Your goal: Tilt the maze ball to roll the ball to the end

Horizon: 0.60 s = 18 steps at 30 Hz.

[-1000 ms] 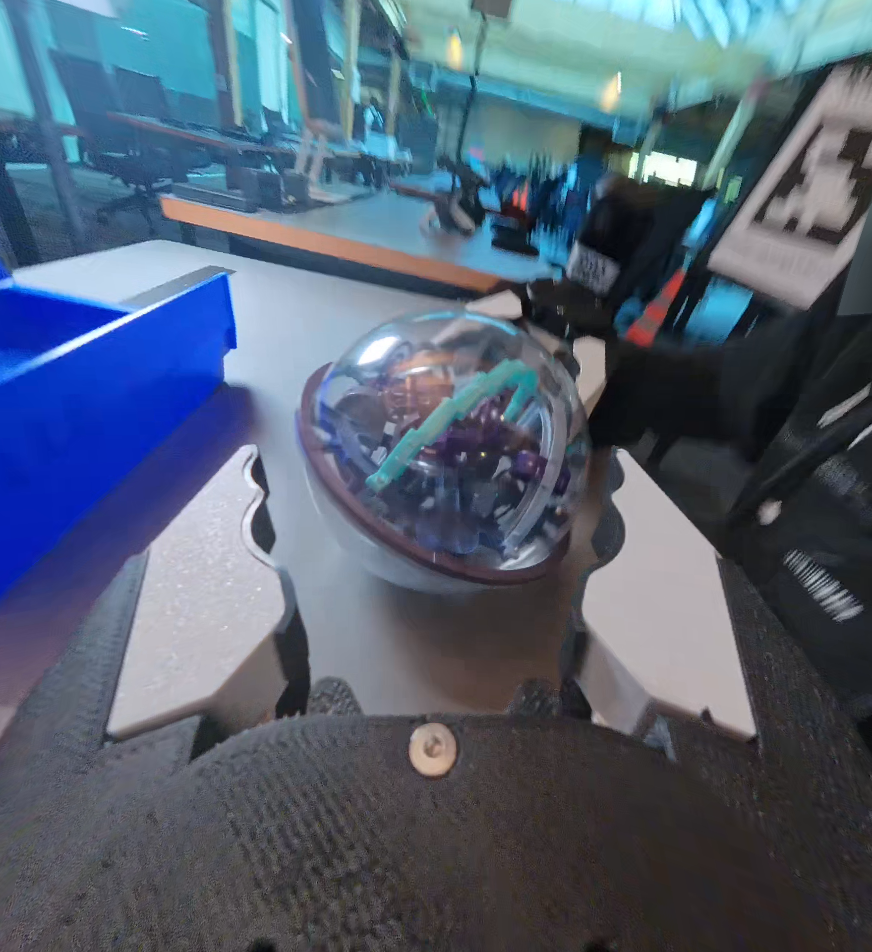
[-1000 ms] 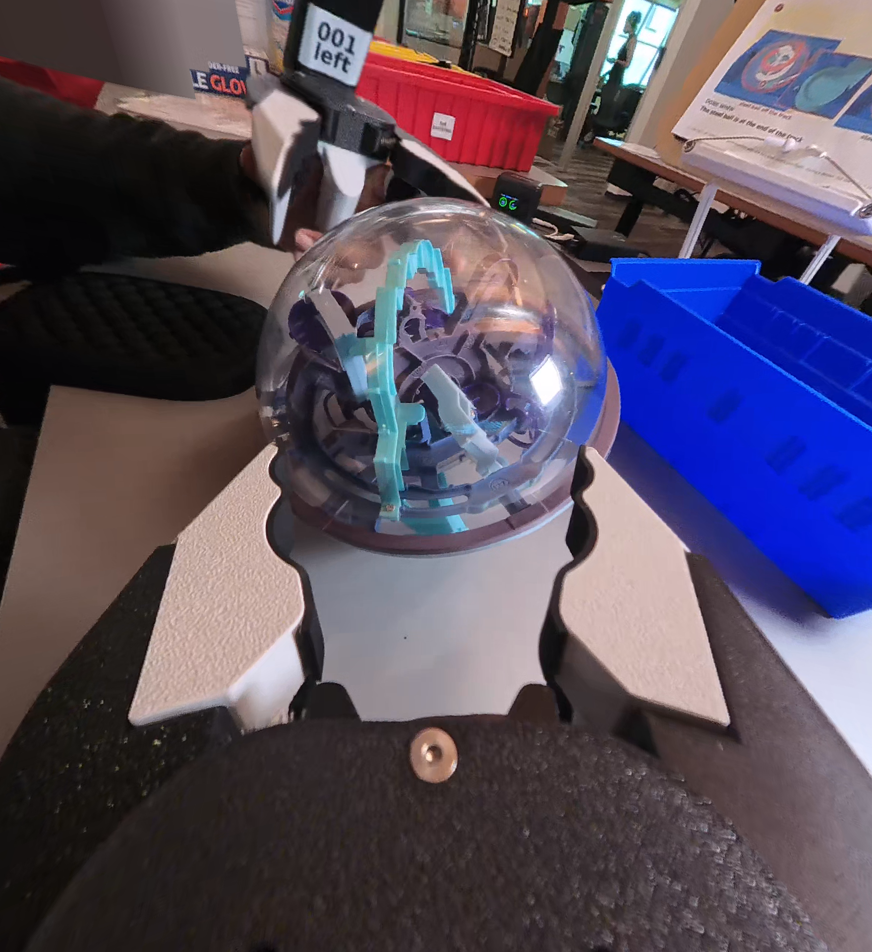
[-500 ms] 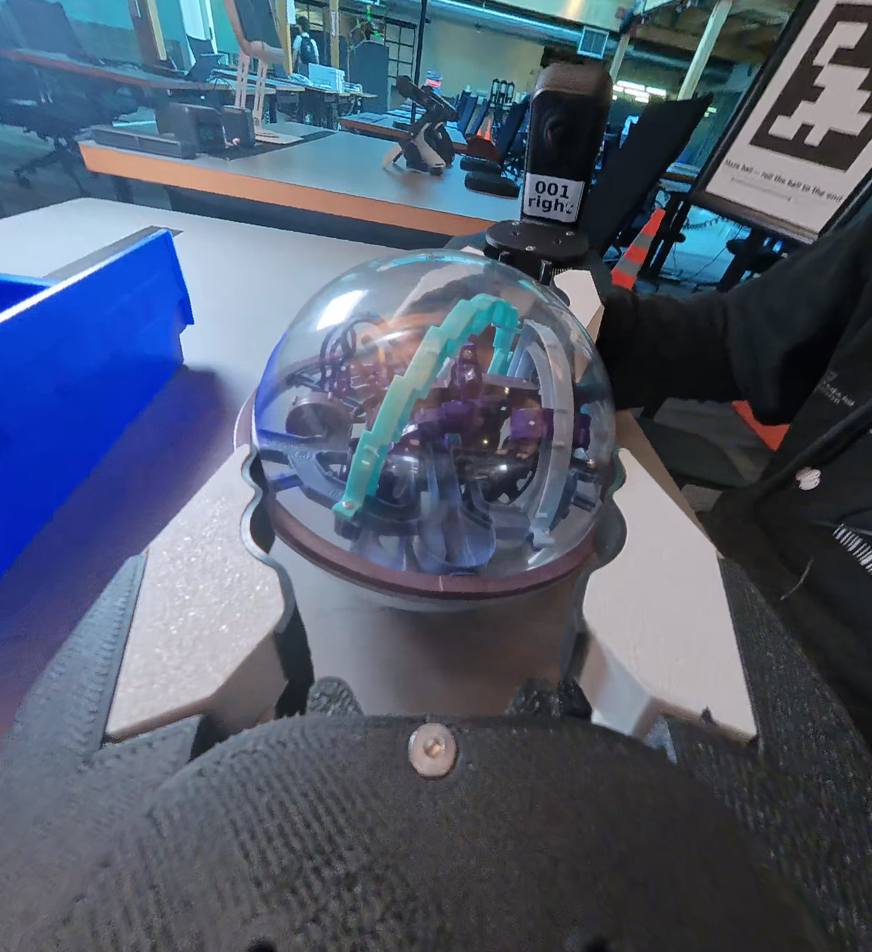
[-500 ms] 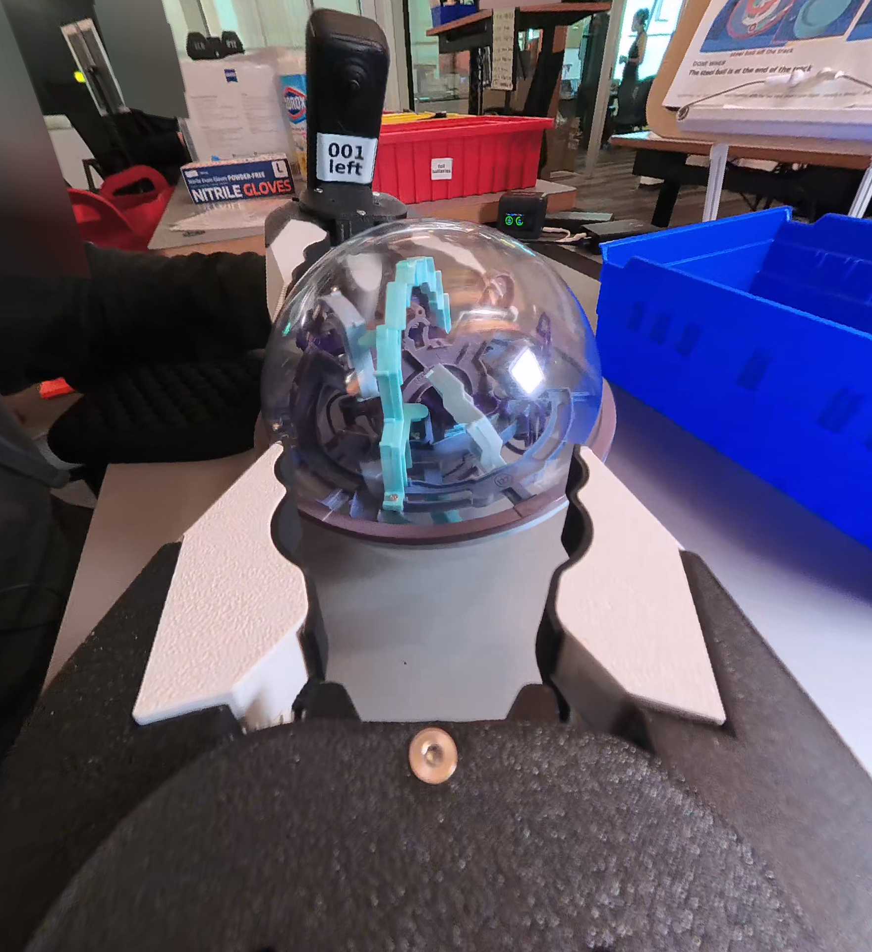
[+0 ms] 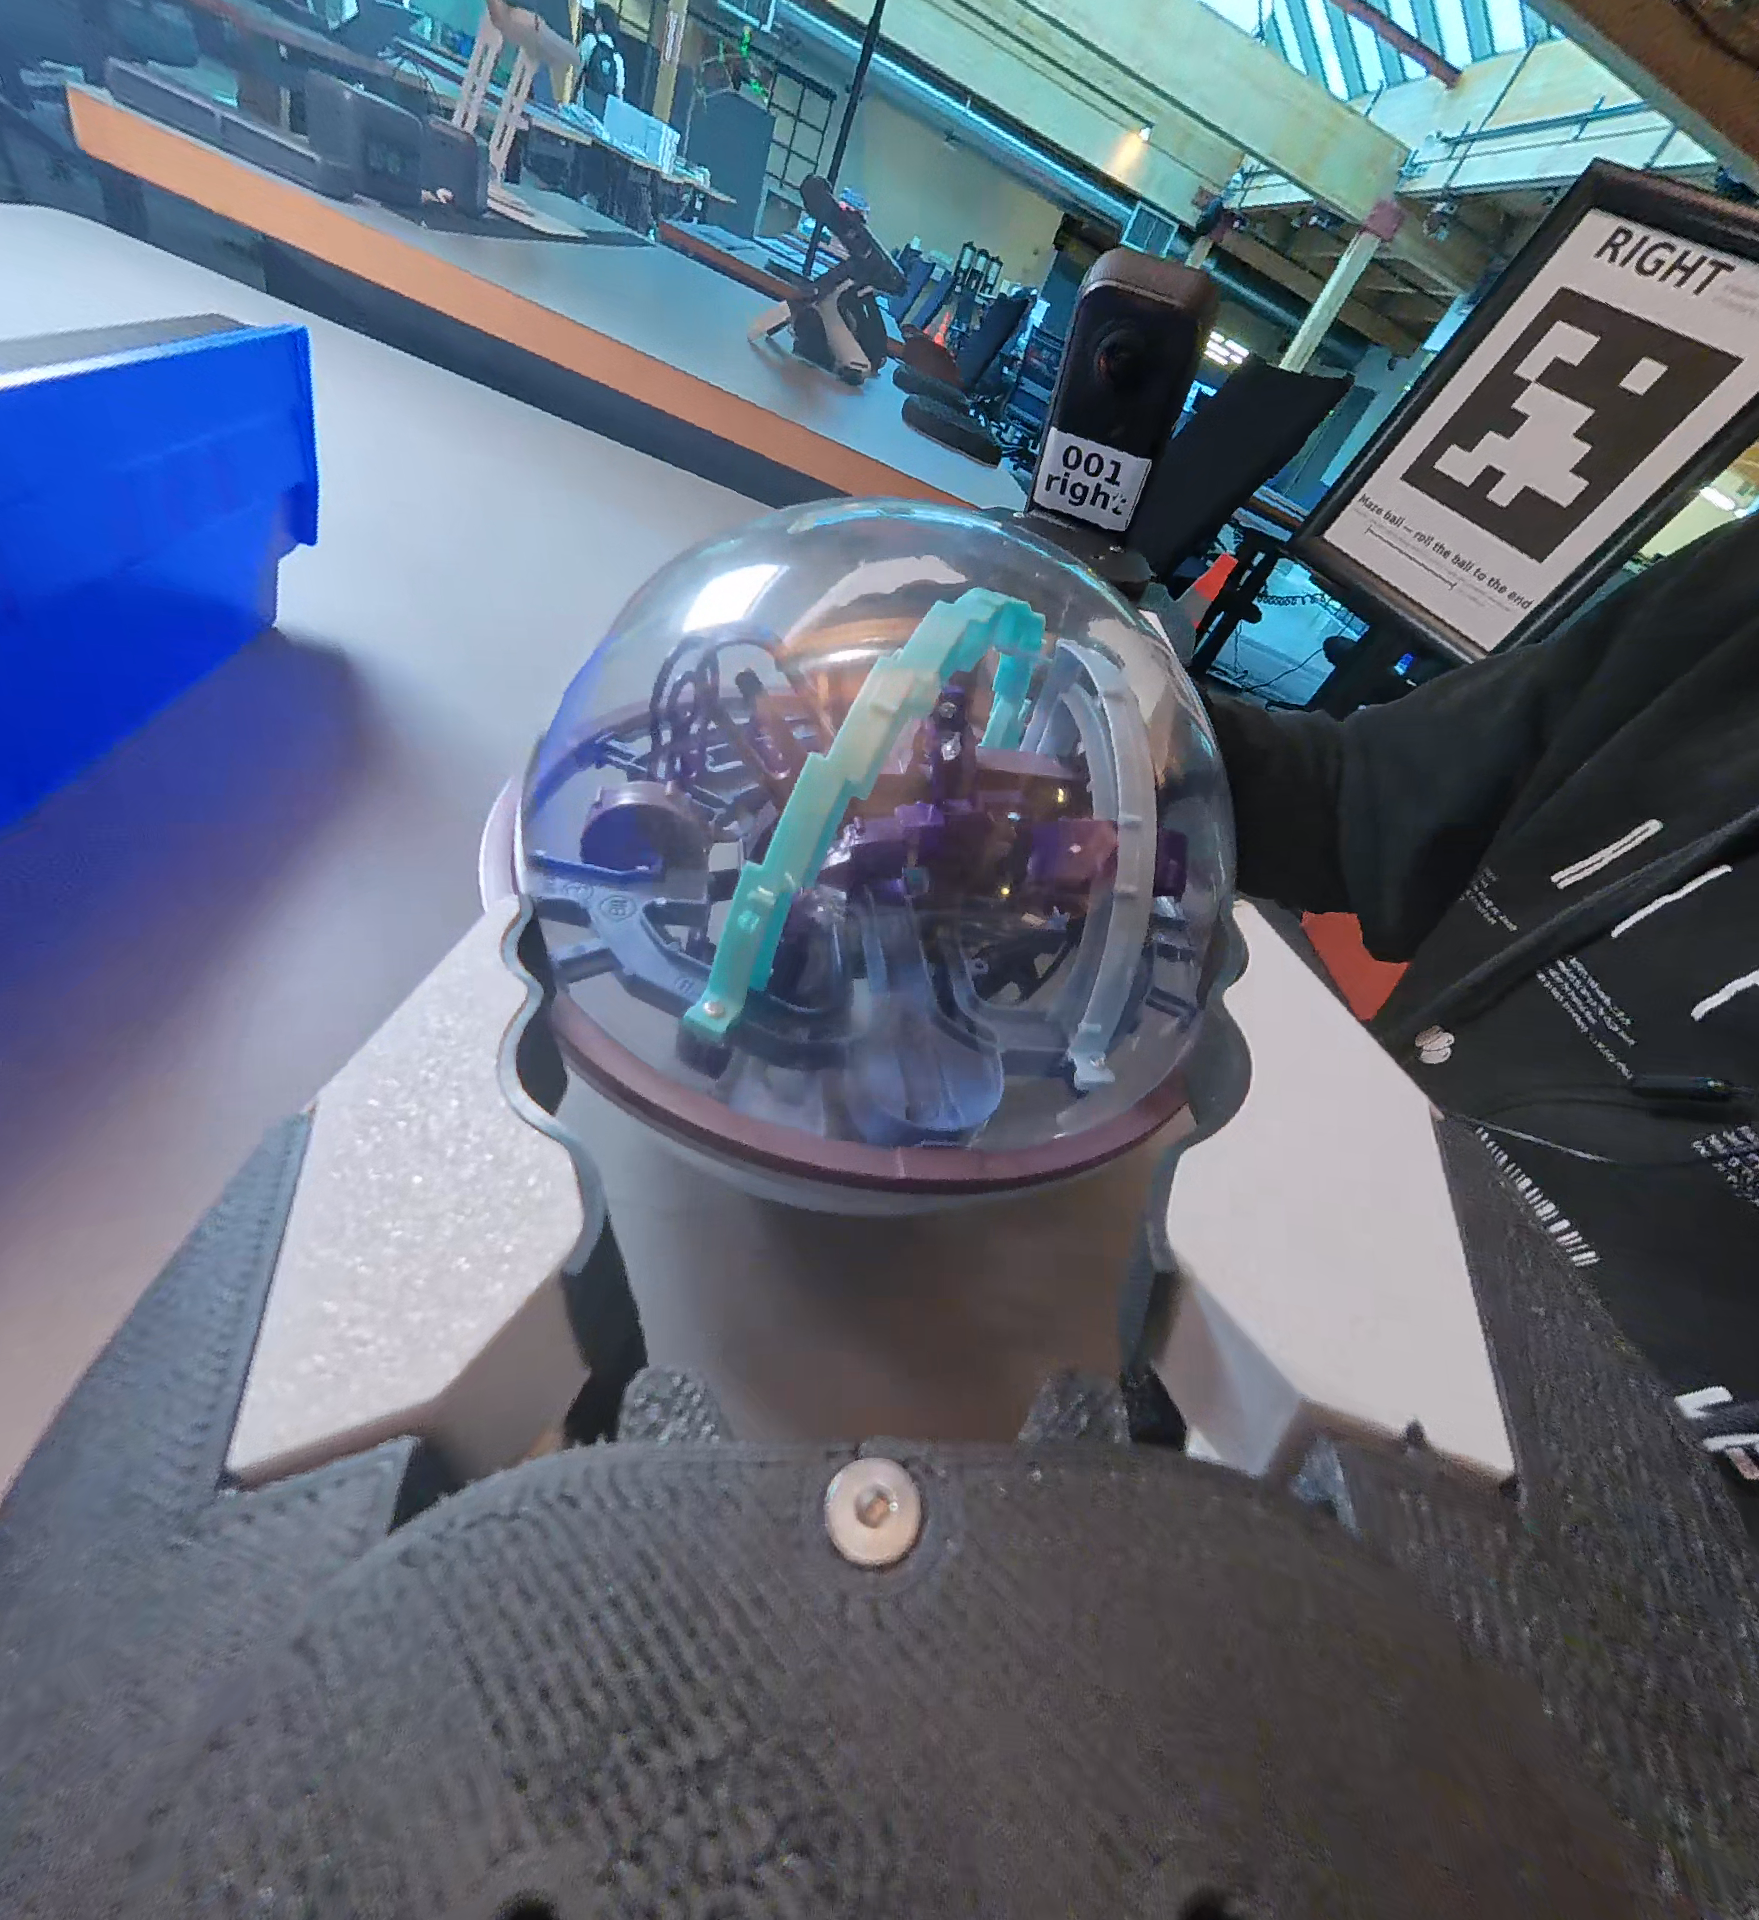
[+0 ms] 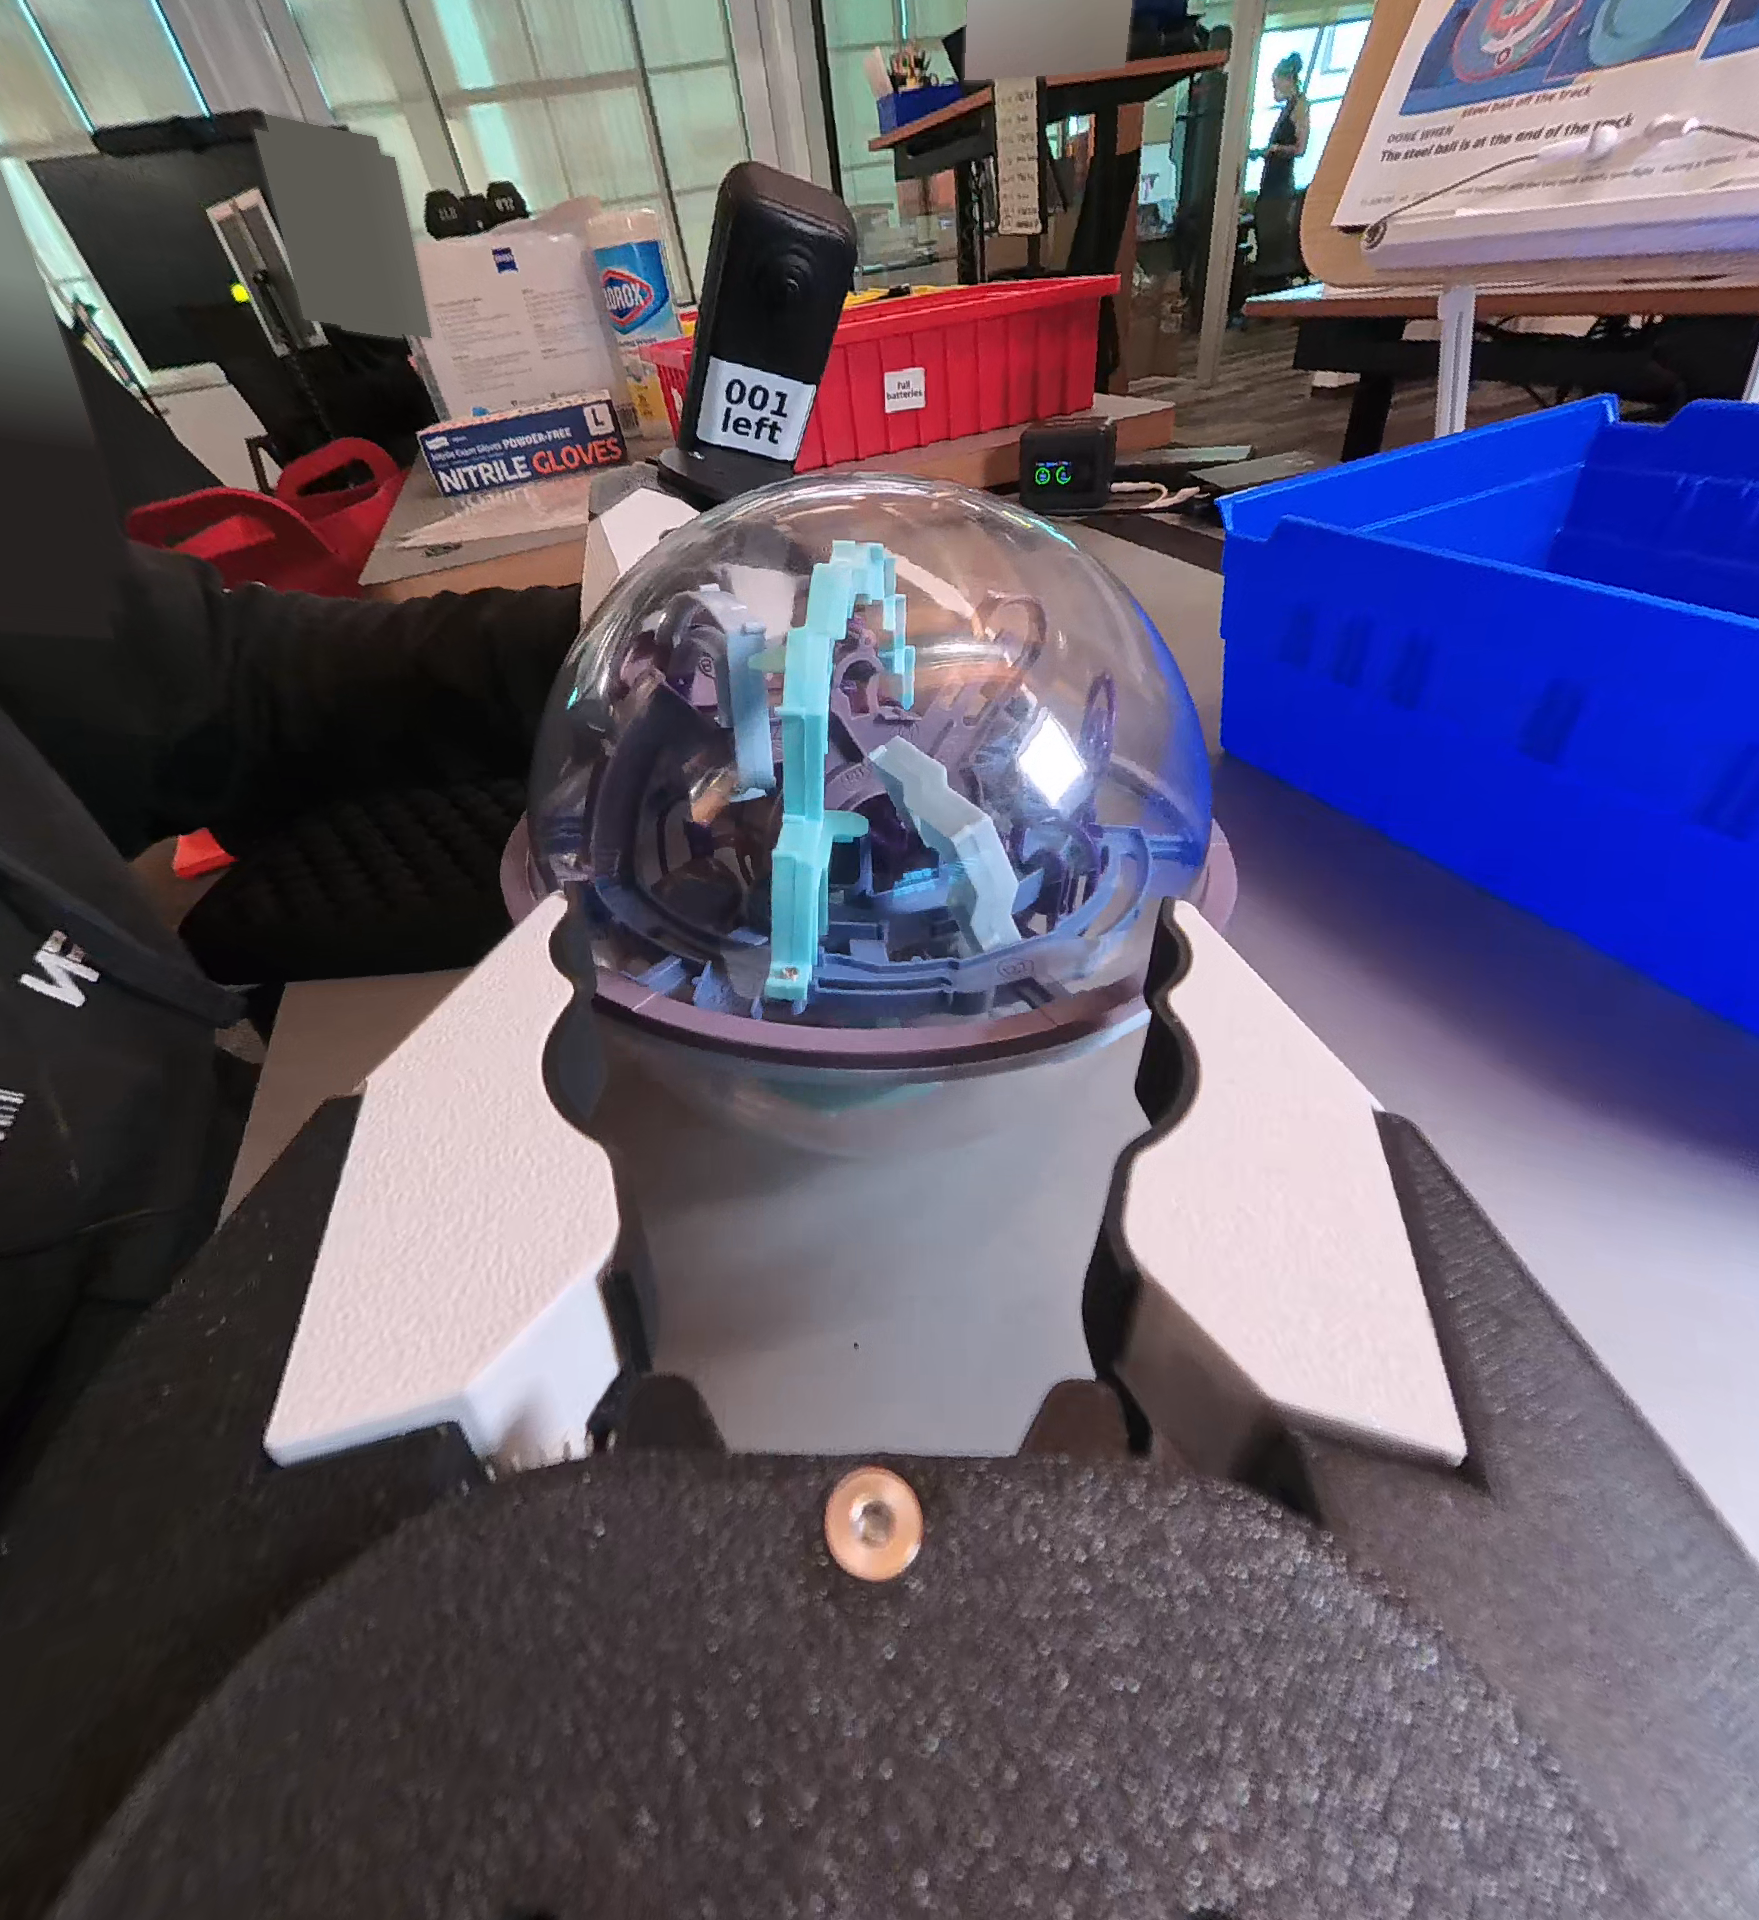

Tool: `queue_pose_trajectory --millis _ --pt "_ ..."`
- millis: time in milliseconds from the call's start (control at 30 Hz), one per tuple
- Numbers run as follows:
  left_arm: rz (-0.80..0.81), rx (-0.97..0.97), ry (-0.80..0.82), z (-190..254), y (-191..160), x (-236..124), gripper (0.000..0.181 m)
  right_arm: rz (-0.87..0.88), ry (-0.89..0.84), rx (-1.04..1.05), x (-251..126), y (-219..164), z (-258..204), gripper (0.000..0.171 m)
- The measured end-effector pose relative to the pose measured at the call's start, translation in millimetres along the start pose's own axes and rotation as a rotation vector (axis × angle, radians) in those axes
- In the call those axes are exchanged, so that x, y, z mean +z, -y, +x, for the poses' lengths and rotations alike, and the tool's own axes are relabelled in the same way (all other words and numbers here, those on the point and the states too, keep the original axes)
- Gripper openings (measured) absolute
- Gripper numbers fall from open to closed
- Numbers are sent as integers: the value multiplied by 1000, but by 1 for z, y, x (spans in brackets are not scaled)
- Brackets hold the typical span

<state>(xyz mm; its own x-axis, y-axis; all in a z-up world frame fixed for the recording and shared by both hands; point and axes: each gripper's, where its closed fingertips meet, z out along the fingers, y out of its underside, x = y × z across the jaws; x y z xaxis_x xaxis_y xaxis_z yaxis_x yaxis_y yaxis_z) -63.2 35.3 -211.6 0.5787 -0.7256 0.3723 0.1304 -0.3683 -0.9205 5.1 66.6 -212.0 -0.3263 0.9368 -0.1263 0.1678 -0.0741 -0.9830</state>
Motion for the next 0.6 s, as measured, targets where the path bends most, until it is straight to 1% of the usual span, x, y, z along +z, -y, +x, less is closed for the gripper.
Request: queue_pose_trajectory --millis 167,267,367,433,500,600 --pt "31 42 -28 2 -3 -3 120 -14 -11 -57 -1 1 -4 104" --pt "3 49 -24 1 -7 -3 119 -22 -34 -97 -5 3 -4 100" --pt "-6 40 -18 0 -9 -5 113 -50 -57 -141 -11 0 -7 106" --pt "11 19 -28 0 -7 -7 104 -89 -71 -168 -14 -6 -8 115" --pt "22 -7 -36 -1 -6 -8 98 -103 -82 -190 -13 -10 -8 118" --pt "36 -35 -32 -3 -5 -7 95 -122 -110 -209 -8 -15 -2 121"
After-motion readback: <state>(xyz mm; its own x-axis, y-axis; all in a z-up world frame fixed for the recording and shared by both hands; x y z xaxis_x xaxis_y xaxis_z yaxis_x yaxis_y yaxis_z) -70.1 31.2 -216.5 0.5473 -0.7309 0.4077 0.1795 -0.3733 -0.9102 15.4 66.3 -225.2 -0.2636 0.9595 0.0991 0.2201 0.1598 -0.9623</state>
